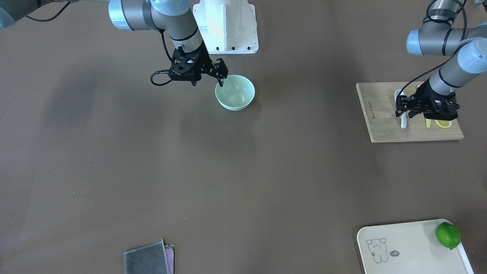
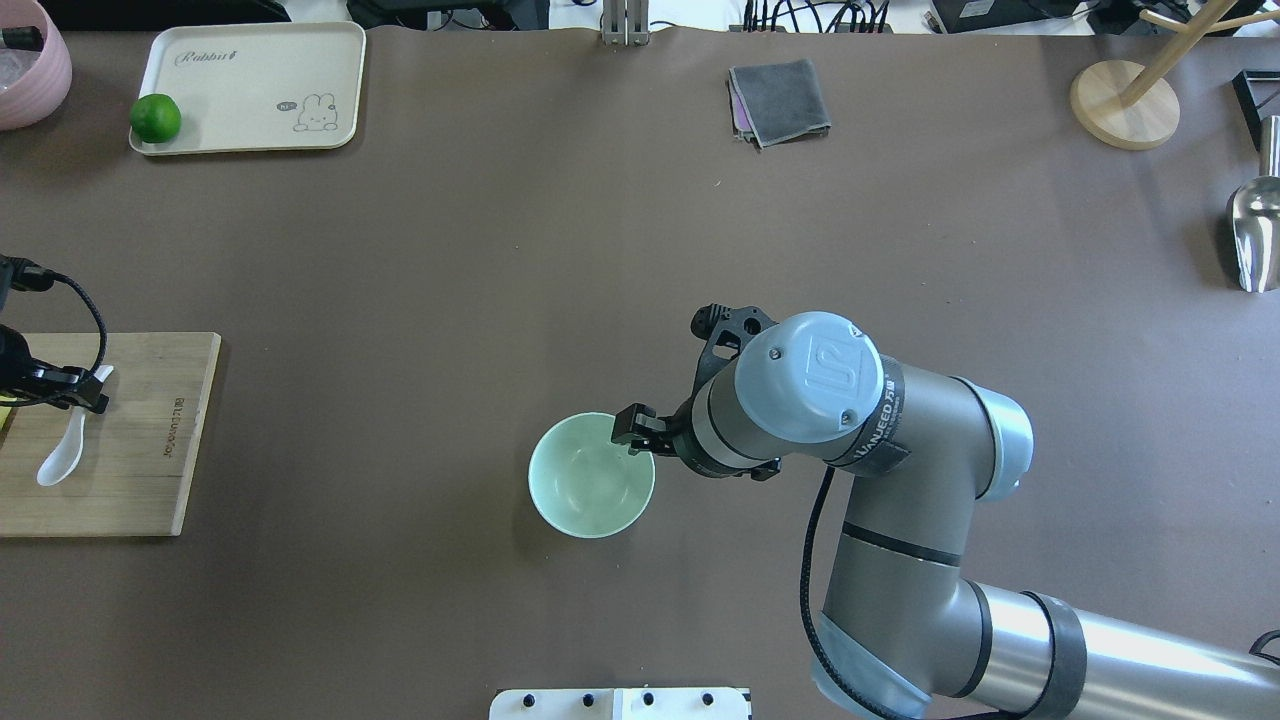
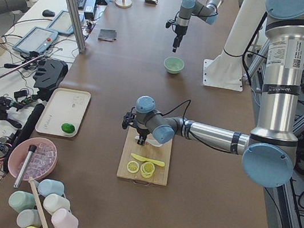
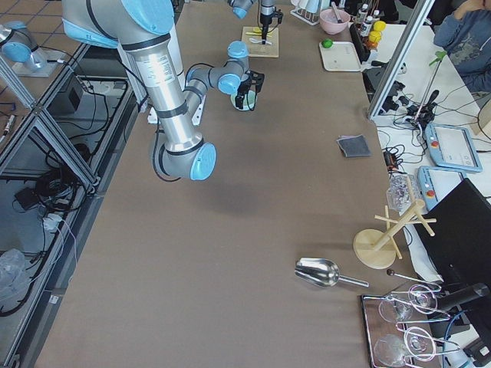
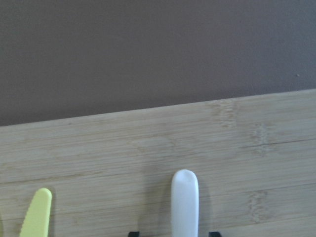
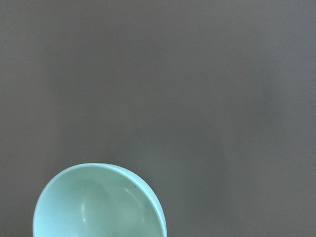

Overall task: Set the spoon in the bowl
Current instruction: 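Grasp the white spoon with left gripper while right gripper releases bowl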

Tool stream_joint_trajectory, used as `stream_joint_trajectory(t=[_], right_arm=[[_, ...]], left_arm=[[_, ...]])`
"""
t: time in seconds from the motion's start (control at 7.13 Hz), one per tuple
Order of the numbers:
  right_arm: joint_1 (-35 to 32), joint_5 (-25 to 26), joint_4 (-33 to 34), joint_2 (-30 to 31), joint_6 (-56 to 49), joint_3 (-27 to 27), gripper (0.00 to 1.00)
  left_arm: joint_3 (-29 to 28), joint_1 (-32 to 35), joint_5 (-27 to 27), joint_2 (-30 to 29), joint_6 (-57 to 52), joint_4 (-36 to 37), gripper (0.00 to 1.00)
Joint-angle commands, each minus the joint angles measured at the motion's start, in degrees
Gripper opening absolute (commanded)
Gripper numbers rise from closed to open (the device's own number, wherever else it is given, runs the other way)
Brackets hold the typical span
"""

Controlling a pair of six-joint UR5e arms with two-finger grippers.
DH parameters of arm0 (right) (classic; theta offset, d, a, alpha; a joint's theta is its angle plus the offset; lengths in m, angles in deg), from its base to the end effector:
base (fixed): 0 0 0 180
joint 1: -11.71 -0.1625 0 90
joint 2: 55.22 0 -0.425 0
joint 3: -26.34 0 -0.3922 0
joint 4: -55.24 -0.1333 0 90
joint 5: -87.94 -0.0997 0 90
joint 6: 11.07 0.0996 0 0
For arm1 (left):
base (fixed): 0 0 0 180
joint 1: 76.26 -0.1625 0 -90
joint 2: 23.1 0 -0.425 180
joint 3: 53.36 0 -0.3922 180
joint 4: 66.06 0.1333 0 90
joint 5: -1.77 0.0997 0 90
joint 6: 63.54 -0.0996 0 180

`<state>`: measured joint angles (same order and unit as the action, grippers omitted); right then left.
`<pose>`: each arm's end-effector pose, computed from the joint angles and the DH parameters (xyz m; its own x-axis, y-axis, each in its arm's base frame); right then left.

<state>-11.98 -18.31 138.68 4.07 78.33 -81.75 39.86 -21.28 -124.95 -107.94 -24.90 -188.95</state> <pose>-0.5169 -0.3419 0.2051 0.5223 0.2182 0.8244 -0.1695 0.9740 -0.1504 0.2152 -0.4357 0.6162 0.6822 0.1174 -0.7217 -0.0847 0.9931 0.0815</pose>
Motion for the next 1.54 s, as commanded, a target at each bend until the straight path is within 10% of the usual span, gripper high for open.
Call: stream_joint_trajectory(t=[0.0,0.56,0.98,1.4], right_arm=[[-3.3,-3.5,0.9,1.1,-0.1,-2.1,1.0],[-11.1,-10.0,1.0,13.5,-6.7,-11.2,1.0],[-20.1,-16.0,0.8,22.1,-21.8,-12.1,1.0],[-27.4,-18.5,1.0,27.5,-36.6,-10.7,1.0]], left_arm=[[0.2,-0.3,-0.2,-0.1,0.0,-0.1,0.0],[10.9,-0.4,-0.8,-1.6,0.6,0.8,0.0],[11.2,-6.2,-4.4,-16.8,16.1,0.9,0.0],[10.8,-18.6,5.5,-31.5,28.8,11.1,0.0]])
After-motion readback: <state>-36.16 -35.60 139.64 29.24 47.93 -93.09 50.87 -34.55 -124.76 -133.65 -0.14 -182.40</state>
